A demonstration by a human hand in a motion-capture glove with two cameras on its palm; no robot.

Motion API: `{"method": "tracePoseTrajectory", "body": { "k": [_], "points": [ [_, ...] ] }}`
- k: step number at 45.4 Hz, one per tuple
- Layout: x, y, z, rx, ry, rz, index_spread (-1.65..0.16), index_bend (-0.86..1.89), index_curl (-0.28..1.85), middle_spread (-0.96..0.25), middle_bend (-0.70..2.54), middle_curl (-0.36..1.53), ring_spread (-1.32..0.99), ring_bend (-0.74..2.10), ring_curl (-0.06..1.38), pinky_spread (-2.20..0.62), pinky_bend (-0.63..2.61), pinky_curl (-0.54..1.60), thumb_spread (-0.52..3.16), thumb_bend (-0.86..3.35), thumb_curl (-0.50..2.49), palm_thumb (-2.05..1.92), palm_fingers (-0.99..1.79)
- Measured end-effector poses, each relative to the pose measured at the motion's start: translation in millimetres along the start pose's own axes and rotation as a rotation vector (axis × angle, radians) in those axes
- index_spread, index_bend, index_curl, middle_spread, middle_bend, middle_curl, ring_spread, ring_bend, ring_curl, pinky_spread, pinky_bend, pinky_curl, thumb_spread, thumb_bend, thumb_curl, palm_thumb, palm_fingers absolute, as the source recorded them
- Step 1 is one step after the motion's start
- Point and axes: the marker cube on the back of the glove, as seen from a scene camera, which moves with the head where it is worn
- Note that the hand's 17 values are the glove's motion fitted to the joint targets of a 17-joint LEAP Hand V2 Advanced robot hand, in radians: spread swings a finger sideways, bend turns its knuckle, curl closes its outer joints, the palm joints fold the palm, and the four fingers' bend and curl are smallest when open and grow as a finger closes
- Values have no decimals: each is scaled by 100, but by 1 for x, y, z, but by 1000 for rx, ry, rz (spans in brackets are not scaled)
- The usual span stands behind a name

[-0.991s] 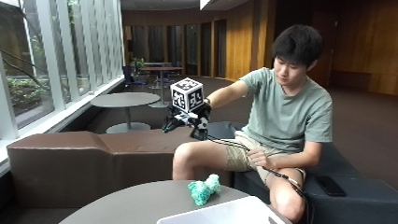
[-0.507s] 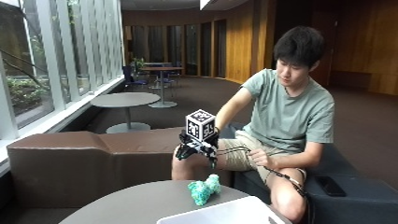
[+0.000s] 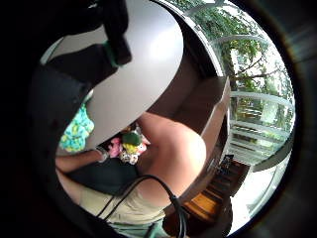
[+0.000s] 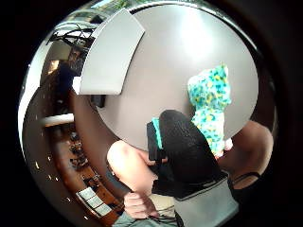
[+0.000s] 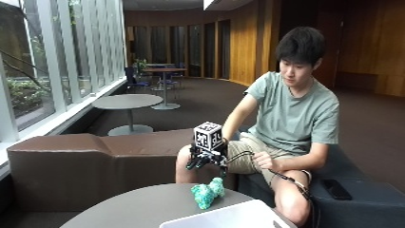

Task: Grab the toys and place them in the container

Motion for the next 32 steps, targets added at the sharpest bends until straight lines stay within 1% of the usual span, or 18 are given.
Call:
{"method": "tracePoseTrajectory", "body": {
  "k": [2, 8, 12, 16, 18, 20, 21, 22, 23, 24, 25, 30, 32],
  "points": [
    [3, 7, 14, -36, -16, 68, -13, 4, 12, 9, 15, 43, -1, 86, 36, 1, 129, 38, 128, -3, 24, -3, -21],
    [8, 8, 55, -87, -28, 153, -18, 5, 12, 10, 13, 40, 0, 81, 35, 1, 134, 39, 130, -2, 25, -2, -24],
    [7, 0, 75, -174, 3, 202, -15, 3, 11, 12, 13, 38, 1, 83, 35, 1, 138, 39, 130, -2, 26, -2, -24],
    [13, 9, 99, -238, 14, 252, -13, -1, 9, 12, 12, 36, 1, 91, 37, -3, 142, 40, 129, -2, 27, -2, -22],
    [14, 10, 107, -223, -4, 264, -13, -5, 7, 12, 12, 35, -3, 104, 40, -8, 145, 40, 129, -1, 27, 0, -15],
    [12, 7, 109, -171, -9, 269, -13, -11, 4, 12, 16, 35, -8, 117, 43, -14, 153, 42, 132, 1, 28, 4, -5],
    [11, 4, 109, -139, -1, 267, -13, -17, 2, 11, 26, 38, -11, 124, 45, -19, 158, 43, 137, 5, 29, 10, 7],
    [10, 1, 108, -112, 11, 262, -13, -18, -1, 10, 31, 39, -13, 128, 45, -22, 160, 42, 140, 8, 30, 14, 12],
    [9, -2, 108, -94, 24, 256, -12, -17, -2, 8, 39, 42, -16, 134, 46, -25, 161, 42, 145, 12, 32, 21, 23],
    [9, -4, 108, -85, 36, 249, -12, -16, -3, 7, 43, 42, -18, 136, 46, -27, 162, 41, 146, 13, 33, 23, 24],
    [9, -5, 109, -83, 44, 242, -11, -13, -3, 5, 56, 47, -21, 141, 48, -29, 160, 41, 145, 19, 37, 34, 36],
    [8, -17, 95, -110, 29, 201, -8, -8, -4, -6, 77, 56, -27, 164, 55, -34, 161, 43, 143, 27, 45, 53, 53],
    [9, -22, 83, -129, 11, 181, -8, -3, -3, -9, 90, 62, -29, 168, 56, -34, 162, 44, 139, 30, 50, 59, 58]
  ]
}}
